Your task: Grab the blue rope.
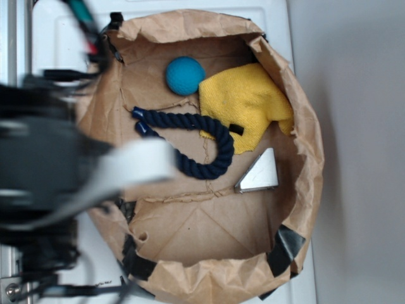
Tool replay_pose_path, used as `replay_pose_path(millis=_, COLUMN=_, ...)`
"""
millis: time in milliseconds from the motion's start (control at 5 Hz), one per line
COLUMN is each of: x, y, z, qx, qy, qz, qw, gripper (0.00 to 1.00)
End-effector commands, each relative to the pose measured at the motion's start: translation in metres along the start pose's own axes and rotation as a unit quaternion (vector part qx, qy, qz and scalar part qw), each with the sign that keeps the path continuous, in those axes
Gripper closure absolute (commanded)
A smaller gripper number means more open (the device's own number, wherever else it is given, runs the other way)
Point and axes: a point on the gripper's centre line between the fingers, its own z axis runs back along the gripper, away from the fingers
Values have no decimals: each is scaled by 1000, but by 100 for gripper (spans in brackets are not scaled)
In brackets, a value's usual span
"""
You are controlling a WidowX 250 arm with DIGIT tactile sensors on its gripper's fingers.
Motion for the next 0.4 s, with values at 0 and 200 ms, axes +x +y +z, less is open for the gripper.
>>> replay_pose_path(millis=0, x=41, y=20, z=-56, qx=34, qy=-49, qz=-133, qw=989, gripper=0)
replay_pose_path(millis=200, x=-13, y=10, z=-68, qx=-42, qy=4, qz=-117, qw=992, gripper=0)
